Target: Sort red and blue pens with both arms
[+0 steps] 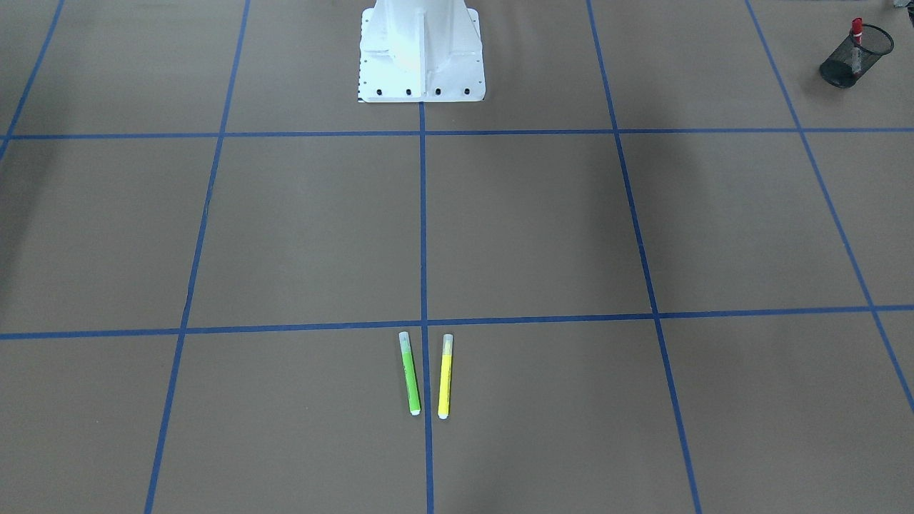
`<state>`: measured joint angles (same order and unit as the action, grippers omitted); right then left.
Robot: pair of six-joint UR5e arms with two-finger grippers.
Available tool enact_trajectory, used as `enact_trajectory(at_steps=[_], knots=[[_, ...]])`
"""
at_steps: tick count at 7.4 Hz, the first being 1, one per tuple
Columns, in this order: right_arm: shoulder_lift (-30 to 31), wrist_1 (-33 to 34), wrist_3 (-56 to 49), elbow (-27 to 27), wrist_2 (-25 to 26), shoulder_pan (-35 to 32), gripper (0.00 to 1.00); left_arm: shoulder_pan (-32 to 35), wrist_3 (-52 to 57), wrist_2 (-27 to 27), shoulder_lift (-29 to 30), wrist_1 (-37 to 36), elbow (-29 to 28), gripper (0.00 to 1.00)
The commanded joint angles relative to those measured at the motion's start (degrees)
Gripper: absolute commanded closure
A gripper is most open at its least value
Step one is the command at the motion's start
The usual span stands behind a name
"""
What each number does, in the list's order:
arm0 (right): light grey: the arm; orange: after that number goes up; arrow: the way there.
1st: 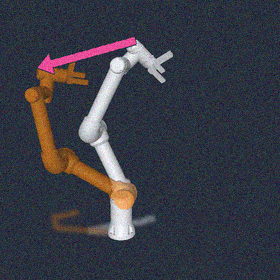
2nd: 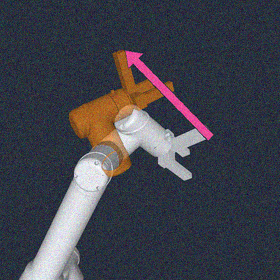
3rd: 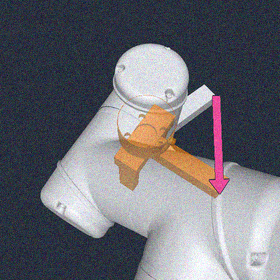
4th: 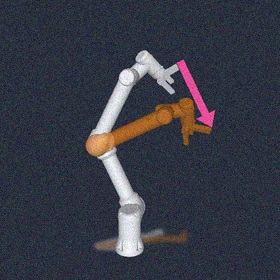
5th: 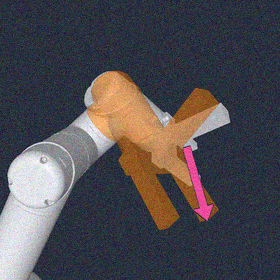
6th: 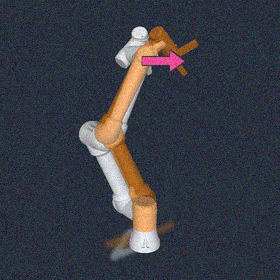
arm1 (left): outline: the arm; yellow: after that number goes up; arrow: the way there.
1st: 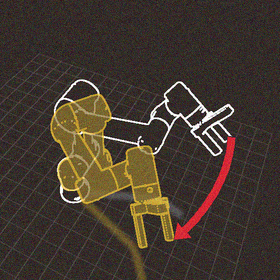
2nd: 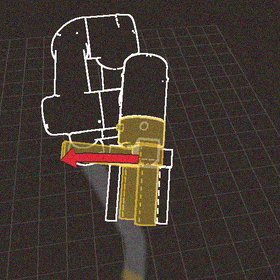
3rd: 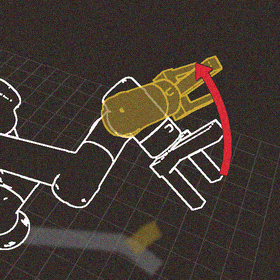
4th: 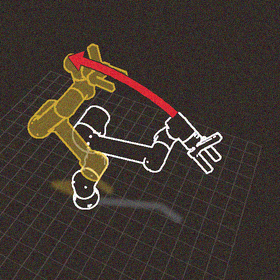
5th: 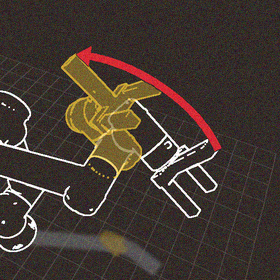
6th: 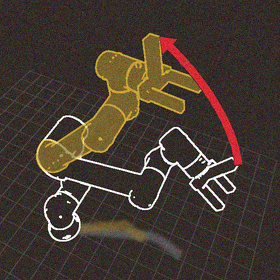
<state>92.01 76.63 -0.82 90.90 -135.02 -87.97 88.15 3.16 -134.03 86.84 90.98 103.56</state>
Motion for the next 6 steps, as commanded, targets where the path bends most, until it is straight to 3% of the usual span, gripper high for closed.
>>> enact_trajectory(at_steps=[1, 3, 6], knots=[[1.3, 0.3, 0.4, 0.2, 1.3, 0.9, 0.00, 0.0, 0.0, 0.0, 0.0, 0.0, 0.0, 0.00], [1.5, 3.5, 0.3, 0.8, 2.7, 0.8, 0.00, 0.0, 0.3, 0.0, 0.1, 0.4, 0.2, 0.00], [1.9, 3.2, 0.3, 0.7, 2.7, 0.8, 0.00, 0.0, 0.4, 0.0, 0.1, 6.3, 0.0, 0.00]])
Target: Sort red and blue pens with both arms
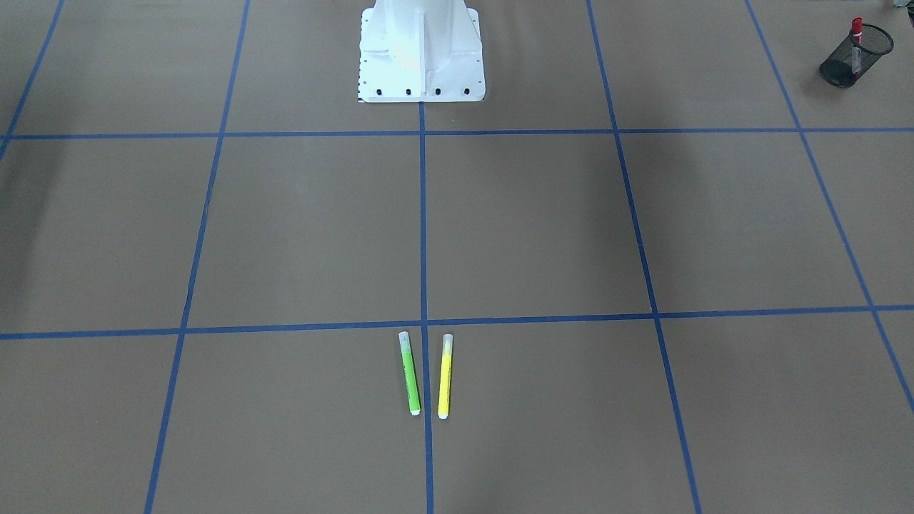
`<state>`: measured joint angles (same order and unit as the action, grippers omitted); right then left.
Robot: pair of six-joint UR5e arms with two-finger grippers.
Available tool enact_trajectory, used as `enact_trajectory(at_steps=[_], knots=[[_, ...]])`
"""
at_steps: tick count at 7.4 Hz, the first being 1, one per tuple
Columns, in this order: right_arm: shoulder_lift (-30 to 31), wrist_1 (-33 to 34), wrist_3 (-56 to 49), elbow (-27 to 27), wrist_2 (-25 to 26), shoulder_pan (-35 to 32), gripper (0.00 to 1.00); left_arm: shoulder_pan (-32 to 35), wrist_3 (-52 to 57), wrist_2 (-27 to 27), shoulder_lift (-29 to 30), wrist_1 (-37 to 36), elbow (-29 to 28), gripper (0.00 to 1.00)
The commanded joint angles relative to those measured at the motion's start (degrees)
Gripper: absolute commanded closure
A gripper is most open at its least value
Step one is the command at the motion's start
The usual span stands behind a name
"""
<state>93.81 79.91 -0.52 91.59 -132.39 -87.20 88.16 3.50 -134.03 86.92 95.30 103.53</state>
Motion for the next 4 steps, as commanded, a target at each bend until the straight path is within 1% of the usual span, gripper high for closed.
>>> enact_trajectory(at_steps=[1, 2, 4], knots=[[0.3, -0.2, -0.1, -0.1, -0.1, 0.0, 0.00, 0.0, 0.0, 0.0, 0.0, 3.9, 0.2, 0.00], [0.4, -0.2, 0.0, 0.0, -0.1, 0.0, 0.00, 0.0, 0.0, 0.1, 0.1, 4.4, -1.0, 0.00], [0.4, -0.2, 0.0, 0.0, -0.4, 0.0, 0.00, 0.0, 0.0, 0.1, 0.4, 4.6, -0.7, 0.00]])
